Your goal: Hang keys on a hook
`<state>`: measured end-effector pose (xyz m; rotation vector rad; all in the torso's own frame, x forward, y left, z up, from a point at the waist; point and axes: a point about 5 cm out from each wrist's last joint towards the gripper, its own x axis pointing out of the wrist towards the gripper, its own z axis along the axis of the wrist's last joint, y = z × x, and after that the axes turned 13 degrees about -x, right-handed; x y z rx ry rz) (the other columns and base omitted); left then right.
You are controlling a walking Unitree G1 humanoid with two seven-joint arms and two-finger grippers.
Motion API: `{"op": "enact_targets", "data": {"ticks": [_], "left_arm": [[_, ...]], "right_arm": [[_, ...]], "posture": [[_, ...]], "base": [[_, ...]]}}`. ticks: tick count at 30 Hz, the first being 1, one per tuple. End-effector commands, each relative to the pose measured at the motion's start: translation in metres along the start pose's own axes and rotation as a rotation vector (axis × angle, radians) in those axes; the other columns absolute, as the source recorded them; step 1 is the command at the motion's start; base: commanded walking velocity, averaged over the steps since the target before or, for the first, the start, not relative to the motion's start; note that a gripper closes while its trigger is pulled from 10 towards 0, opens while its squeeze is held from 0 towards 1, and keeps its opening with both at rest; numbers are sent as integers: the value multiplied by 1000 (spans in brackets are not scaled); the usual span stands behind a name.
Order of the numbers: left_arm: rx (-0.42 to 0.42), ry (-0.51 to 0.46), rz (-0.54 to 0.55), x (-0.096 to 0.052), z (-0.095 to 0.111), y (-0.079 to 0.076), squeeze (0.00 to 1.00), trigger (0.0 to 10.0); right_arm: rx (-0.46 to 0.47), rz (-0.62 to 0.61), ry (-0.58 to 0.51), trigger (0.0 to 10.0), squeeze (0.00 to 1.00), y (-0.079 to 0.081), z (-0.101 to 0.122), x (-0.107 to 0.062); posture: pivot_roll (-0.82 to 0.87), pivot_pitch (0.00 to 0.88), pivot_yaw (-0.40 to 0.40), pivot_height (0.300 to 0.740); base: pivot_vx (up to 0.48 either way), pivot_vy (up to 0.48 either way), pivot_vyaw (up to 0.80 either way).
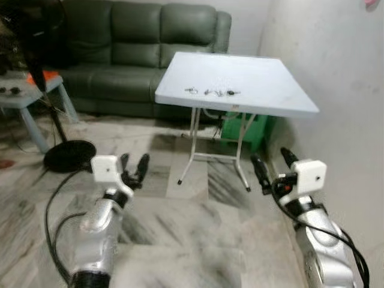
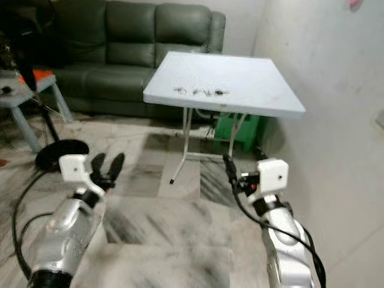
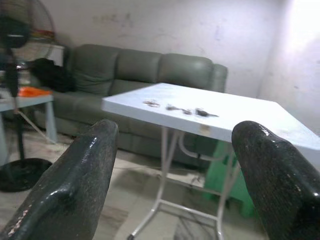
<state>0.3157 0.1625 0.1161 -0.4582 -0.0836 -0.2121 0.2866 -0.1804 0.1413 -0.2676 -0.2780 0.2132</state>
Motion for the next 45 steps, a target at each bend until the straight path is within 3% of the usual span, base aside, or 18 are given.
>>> {"op": "enact_targets", "data": {"ticks": [1, 14, 45], "left_arm": [[-14, 14, -35, 4, -4, -9, 0, 10000], [-16, 15, -35, 5, -5, -10, 0, 10000], [-9, 18, -43, 6, -7, -13, 0, 10000]], "right_arm": [[-10, -15, -4, 10000, 0, -8, 2, -1], [-6, 2, -9, 10000, 0, -5, 3, 1], [-24, 12, 7, 10000, 0, -5, 0, 1]], "posture": [[-44, 0, -38, 740], [-39, 0, -43, 740], [-39, 0, -42, 740]], "base": [[356, 0, 0], [348, 0, 0], [313, 298, 0]]}}
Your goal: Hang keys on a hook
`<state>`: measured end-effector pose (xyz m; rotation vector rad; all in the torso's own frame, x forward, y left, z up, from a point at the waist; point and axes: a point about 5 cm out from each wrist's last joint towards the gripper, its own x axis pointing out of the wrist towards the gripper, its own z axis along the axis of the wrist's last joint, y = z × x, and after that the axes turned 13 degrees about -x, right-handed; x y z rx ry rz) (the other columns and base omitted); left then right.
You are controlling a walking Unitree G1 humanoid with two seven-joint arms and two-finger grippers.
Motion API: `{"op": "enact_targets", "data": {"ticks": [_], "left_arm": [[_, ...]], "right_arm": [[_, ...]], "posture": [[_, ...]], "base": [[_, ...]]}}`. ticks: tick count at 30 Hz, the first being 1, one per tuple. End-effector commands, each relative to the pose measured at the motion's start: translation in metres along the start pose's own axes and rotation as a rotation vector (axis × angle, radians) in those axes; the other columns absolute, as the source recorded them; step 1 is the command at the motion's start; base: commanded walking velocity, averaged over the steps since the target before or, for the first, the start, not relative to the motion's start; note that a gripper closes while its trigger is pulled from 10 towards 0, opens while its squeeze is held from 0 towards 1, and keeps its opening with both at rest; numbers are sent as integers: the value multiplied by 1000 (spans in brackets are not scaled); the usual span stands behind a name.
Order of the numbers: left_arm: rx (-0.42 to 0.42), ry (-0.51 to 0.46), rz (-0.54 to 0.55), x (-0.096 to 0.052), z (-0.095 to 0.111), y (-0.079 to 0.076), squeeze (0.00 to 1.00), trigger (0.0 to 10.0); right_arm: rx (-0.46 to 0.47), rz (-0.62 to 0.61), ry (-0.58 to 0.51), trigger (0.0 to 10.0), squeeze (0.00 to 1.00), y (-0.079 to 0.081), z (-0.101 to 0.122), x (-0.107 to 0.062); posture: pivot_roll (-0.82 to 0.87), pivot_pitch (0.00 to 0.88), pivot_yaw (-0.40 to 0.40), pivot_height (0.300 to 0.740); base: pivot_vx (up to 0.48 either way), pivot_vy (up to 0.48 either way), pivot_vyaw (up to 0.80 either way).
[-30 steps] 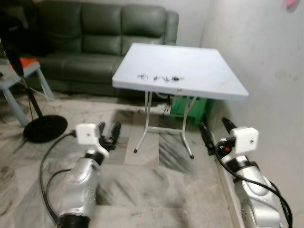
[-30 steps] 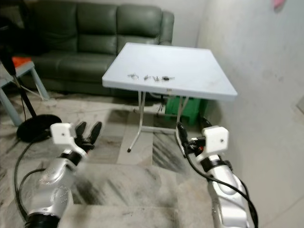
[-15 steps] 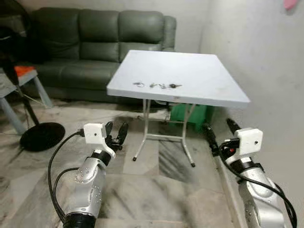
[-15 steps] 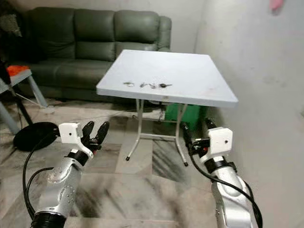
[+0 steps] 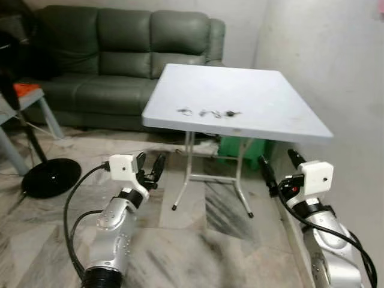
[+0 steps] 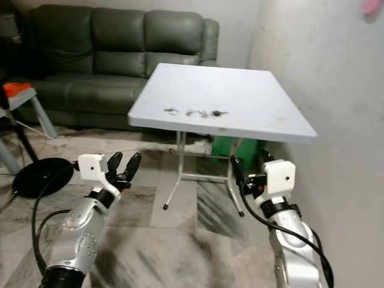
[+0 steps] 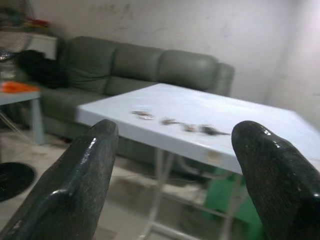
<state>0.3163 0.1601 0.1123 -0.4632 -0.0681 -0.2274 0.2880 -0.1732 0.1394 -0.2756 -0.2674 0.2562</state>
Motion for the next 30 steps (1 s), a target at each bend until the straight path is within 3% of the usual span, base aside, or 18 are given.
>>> {"op": "enact_targets", "data": {"ticks": [1, 30], "left_arm": [[1, 1, -32, 6, -2, -12, 0, 10000], [38, 6, -41, 7, -3, -14, 0, 10000]], "right_arm": [[-24, -32, 2, 10000, 0, -12, 1, -2], [-32, -18, -1, 10000, 0, -11, 1, -1]], "posture": [[-39, 0, -42, 740], [-37, 0, -44, 740]], "base": [[345, 0, 0], [366, 0, 0]]}}
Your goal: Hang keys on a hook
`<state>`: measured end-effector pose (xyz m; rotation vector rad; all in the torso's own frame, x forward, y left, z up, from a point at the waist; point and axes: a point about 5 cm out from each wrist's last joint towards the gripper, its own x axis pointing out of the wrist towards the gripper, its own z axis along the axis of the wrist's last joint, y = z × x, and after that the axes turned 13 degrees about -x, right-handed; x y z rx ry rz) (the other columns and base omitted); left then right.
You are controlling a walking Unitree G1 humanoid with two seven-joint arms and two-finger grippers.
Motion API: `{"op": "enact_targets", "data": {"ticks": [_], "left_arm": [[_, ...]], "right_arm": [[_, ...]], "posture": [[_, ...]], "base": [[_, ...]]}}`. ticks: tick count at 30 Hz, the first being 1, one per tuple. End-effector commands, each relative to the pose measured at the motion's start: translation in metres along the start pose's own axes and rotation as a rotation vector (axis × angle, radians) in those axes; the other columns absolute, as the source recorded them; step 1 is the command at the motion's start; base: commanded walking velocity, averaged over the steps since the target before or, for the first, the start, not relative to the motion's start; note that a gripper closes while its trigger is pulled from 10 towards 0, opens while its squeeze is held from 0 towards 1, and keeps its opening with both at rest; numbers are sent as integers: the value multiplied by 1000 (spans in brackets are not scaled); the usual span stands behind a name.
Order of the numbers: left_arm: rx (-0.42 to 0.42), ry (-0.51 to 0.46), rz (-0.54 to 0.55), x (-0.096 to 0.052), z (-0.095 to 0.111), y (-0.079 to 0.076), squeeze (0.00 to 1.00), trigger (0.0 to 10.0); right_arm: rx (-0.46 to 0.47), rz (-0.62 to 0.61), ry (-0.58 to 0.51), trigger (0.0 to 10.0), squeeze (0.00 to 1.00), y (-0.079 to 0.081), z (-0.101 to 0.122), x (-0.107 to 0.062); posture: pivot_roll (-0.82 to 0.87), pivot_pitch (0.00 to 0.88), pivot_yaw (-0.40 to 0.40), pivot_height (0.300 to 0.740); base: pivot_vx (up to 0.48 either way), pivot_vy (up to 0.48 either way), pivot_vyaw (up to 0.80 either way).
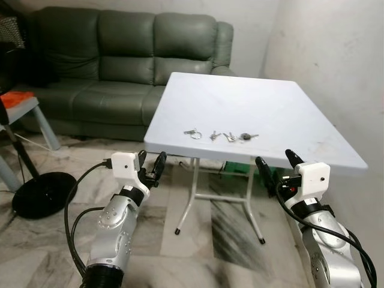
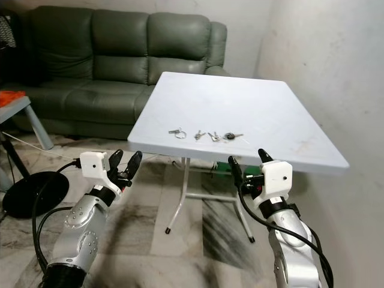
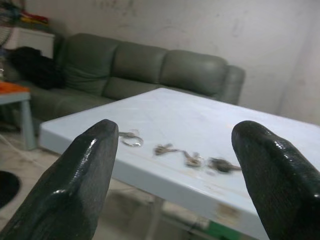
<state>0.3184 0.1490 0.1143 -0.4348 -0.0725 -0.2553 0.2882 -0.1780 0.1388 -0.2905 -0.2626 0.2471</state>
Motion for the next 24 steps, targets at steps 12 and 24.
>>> {"op": "enact_targets", "data": {"ticks": [12, 24], "left_arm": [[-13, 1, -10, 3, 0, -4, 0, 10000], [-23, -1, -10, 3, -1, -4, 0, 10000]], "right_arm": [[-20, -12, -9, 10000, 0, -8, 3, 0], [-17, -10, -11, 10000, 0, -7, 3, 1]], "posture": [[-37, 0, -46, 740], [-35, 0, -46, 740]], "base": [[361, 0, 0], [310, 241, 0]]}}
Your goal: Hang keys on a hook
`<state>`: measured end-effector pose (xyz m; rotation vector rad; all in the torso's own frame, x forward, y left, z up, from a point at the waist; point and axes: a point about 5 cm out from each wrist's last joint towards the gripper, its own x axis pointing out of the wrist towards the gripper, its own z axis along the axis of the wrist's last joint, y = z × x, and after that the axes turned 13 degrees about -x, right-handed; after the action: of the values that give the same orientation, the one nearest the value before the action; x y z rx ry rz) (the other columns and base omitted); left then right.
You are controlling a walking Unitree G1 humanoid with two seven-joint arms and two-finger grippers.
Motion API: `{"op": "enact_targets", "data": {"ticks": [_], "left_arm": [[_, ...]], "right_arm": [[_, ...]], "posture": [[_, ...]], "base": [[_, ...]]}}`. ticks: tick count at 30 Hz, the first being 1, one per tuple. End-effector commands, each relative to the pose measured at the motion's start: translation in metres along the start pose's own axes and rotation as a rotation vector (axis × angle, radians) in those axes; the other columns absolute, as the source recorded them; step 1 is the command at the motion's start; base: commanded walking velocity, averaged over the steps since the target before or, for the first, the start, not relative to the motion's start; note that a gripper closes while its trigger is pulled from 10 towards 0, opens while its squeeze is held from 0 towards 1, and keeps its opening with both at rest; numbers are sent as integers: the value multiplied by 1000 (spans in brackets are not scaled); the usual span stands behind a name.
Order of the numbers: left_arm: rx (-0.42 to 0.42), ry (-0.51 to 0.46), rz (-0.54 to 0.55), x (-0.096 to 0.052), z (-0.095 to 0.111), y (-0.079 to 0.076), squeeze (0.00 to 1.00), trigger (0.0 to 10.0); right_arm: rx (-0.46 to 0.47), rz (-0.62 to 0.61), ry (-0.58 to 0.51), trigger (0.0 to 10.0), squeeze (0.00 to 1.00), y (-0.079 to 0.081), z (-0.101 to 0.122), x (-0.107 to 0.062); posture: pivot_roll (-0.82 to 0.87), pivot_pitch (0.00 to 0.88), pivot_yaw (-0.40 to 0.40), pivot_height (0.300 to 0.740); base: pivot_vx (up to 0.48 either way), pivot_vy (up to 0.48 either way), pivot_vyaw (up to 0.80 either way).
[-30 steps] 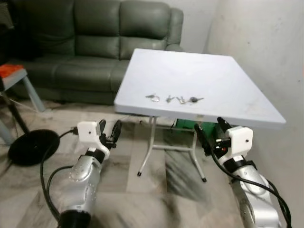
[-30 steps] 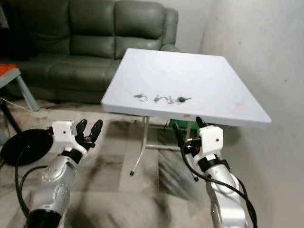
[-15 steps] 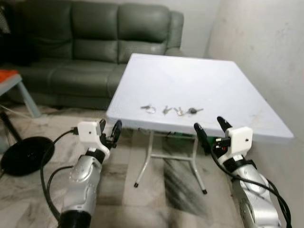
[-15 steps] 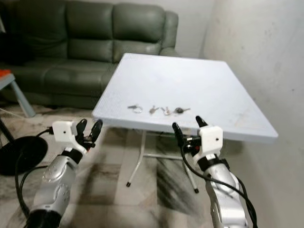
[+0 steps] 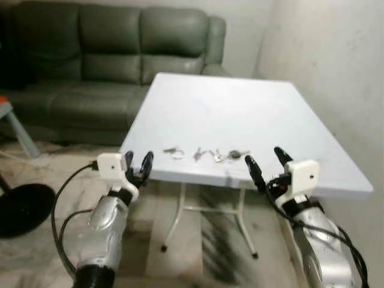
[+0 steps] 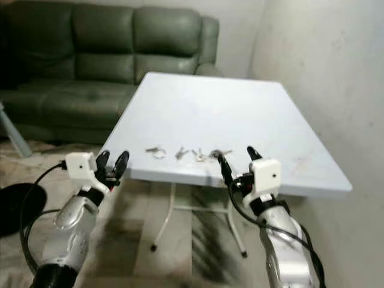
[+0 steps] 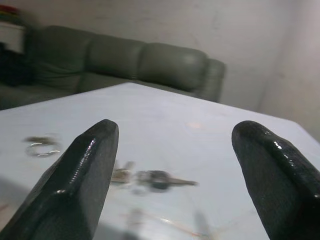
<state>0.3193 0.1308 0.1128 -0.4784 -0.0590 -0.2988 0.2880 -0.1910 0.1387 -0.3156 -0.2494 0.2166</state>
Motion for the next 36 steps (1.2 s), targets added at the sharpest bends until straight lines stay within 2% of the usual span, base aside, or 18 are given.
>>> {"op": "enact_targets", "data": {"ticks": [1, 11, 18, 25, 29, 31, 36], "left_arm": [[25, -18, 28, -2, 9, 11, 0, 10000], [0, -17, 30, -3, 8, 10, 0, 10000], [45, -16, 29, -3, 9, 10, 0, 10000], [49, -21, 27, -3, 8, 9, 0, 10000], [53, -20, 42, -3, 7, 9, 0, 10000], [21, 4, 46, -3, 3, 9, 0, 10000], [31, 20, 43, -5, 0, 8, 0, 10000]], "right_arm": [[10, 14, -31, 10000, 0, 5, 7, 4], [12, 16, -31, 10000, 0, 6, 7, 4], [12, 19, -31, 10000, 0, 6, 7, 4], [11, 23, -29, 10000, 0, 5, 6, 3], [9, 31, -22, 10000, 0, 6, 6, 3], [7, 38, -19, 10000, 0, 6, 5, 3], [3, 57, -7, 10000, 0, 7, 4, 2]], "posture": [[-35, 0, -45, 740], [-34, 0, -46, 740], [-35, 0, -47, 740], [-36, 0, -49, 740], [-35, 0, -52, 740], [-35, 0, -52, 740], [-35, 0, -54, 740]], "base": [[296, 311, 0], [281, 333, 0], [271, 347, 0], [321, 0, 0], [0, 0, 0], [0, 0, 0], [0, 0, 0]]}}
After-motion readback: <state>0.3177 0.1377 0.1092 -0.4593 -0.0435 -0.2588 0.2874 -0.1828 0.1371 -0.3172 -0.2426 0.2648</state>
